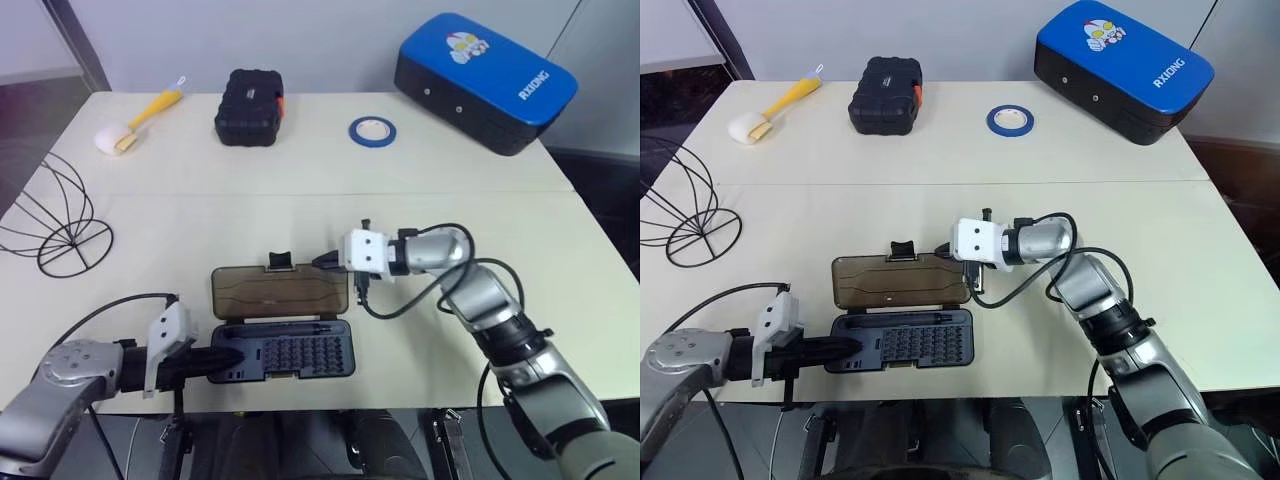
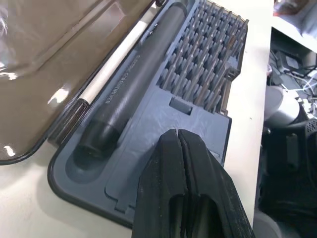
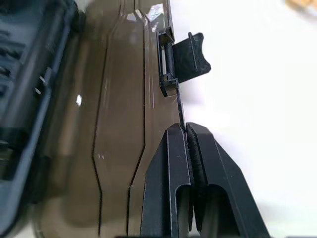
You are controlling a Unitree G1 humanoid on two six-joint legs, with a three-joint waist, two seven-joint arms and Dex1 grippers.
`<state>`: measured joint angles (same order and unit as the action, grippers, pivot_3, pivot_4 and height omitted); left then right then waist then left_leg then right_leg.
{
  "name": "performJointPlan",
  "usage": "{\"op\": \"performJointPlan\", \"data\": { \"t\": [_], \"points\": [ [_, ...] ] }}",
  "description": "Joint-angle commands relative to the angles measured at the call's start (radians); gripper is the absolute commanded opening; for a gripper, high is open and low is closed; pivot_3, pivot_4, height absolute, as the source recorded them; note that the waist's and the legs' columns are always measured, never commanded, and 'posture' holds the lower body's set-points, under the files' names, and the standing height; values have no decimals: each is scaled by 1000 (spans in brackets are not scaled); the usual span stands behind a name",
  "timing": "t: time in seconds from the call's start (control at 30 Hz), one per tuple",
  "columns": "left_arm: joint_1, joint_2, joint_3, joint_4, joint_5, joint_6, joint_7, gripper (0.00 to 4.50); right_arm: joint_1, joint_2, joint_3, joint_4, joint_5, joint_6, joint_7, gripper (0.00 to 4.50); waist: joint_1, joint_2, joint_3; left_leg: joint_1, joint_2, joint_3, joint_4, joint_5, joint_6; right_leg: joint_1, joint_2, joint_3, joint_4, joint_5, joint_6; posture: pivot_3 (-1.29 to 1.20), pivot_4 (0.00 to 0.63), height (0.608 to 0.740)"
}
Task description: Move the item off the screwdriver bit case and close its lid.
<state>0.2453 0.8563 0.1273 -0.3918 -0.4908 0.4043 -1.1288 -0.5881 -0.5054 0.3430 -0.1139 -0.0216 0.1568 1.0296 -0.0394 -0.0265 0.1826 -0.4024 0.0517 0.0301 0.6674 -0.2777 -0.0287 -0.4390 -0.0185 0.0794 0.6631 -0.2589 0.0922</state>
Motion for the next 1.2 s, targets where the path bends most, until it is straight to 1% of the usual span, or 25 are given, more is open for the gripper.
{"op": "performJointPlan", "data": {
  "t": [0.03, 0.1, 0.13, 0.2, 0.23, 0.3, 0.4, 0.47, 0.53, 0.63, 0.7, 0.77, 0.9, 0.97, 1.07, 1.2],
  "points": [
    [20, -5, -23, 27, 32, 17, 34, 25, 10, -19, -71, -142, 39, 38, -32, 0, 0, 0, 0, 0, 0, 0, 0, 0, 0, 0, 0, 0, 0, 0, 0, 0, 150, 737],
    [12, -19, 15, 4, -13, 60, 61, 25, 28, -31, -68, -173, 35, 41, -37, 0, 0, 0, 0, 1, 0, 0, 0, 0, 0, 1, 0, 0, 0, 0, -1, 0, 150, 737],
    [3, -26, 51, -13, -67, 115, 86, 25, 32, -33, -66, -179, 34, 46, -40, 0, 0, 0, 0, 1, 0, 0, 0, 0, 0, 1, 0, 0, 0, -1, -2, 0, 150, 737],
    [-1, -19, 159, -57, -221, 229, 109, 25, 36, -35, -56, -172, 25, 44, -48, 0, -2, 0, 0, 2, 0, 0, 0, 0, 0, 2, 0, 0, 0, -1, -2, 0, 150, 737],
    [11, -9, 240, -67, -303, 276, 103, 25, 37, -35, -51, -170, 21, 42, -51, 0, -4, -1, 0, 2, 0, -1, 0, 0, 0, 2, 0, 0, 0, -1, -2, 0, 150, 737],
    [29, 7, 349, -64, -401, 338, 91, 25, 36, -36, -46, -168, 19, 41, -55, 0, -8, -2, 1, 2, 1, -1, 0, 0, 0, 2, 1, 0, 1, 0, 0, 0, 150, 737],
    [20, 29, 472, 15, -489, 418, 95, 25, 37, -38, -44, -169, 19, 36, -58, 0, -7, -1, 1, 4, 1, -1, 0, 0, 0, 2, 2, 0, 1, -1, -1, 0, 150, 737],
    [-17, 32, 494, 78, -479, 423, 127, 25, 39, -39, -44, -170, 20, 34, -59, 0, -6, -1, 1, 5, 1, -1, -1, 0, 0, 3, 2, 0, 1, -2, -4, 0, 150, 737],
    [-91, 50, 450, 166, -404, 389, 154, 25, 46, -43, -41, -172, 18, 27, -57, 0, -3, -2, 1, 6, 1, -1, -1, 0, 0, 5, 1, 0, 1, -3, -4, 0, 150, 737],
    [-207, 38, 369, 259, -305, 325, 196, 25, 51, -45, -39, -174, 18, 23, -56, 0, 0, -2, 1, 9, 0, -2, -1, 0, 0, 8, 1, -1, 0, -3, -5, 0, 150, 737],
    [-321, 7, 255, 331, -205, 260, 222, 25, 50, -47, -39, -174, 16, 16, -58, 0, 1, -2, 1, 10, 0, -1, -1, 0, 0, 9, 1, -1, 0, -3, -5, 0, 150, 737],
    [-413, -31, 157, 386, -137, 215, 223, 25, 51, -50, -39, -176, 14, 13, -60, 0, 1, -3, 1, 10, 0, -1, -1, 0, 0, 10, 1, -1, 0, -3, -4, 0, 150, 737],
    [-492, -85, 34, 452, -57, 149, 173, 25, 56, -53, -36, -184, 11, 15, -61, 0, -5, -3, 1, 10, 0, -1, -1, 0, 0, 10, 1, 0, 0, -1, -1, 0, 150, 737],
    [-514, -108, -11, 467, -39, 130, 144, 25, 58, -57, -33, -187, 8, 17, -62, 0, -6, -3, 1, 10, 0, -1, -1, 0, 0, 9, 2, 0, 0, -1, -1, 0, 150, 737],
    [-521, -124, -40, 433, -55, 152, 107, 25, 61, -64, -32, -188, 2, 15, -64, 0, -5, -3, 1, 10, 1, -1, -1, 0, 0, 9, 2, 0, 0, -1, -1, 0, 150, 737],
    [-515, -125, -27, 400, -100, 201, 70, 25, 67, -65, -29, -189, -2, 22, -66, 0, -4, -3, 1, 10, 1, -1, -1, 0, 0, 9, 2, 0, 0, -1, -1, 0, 150, 737]
  ]
}}
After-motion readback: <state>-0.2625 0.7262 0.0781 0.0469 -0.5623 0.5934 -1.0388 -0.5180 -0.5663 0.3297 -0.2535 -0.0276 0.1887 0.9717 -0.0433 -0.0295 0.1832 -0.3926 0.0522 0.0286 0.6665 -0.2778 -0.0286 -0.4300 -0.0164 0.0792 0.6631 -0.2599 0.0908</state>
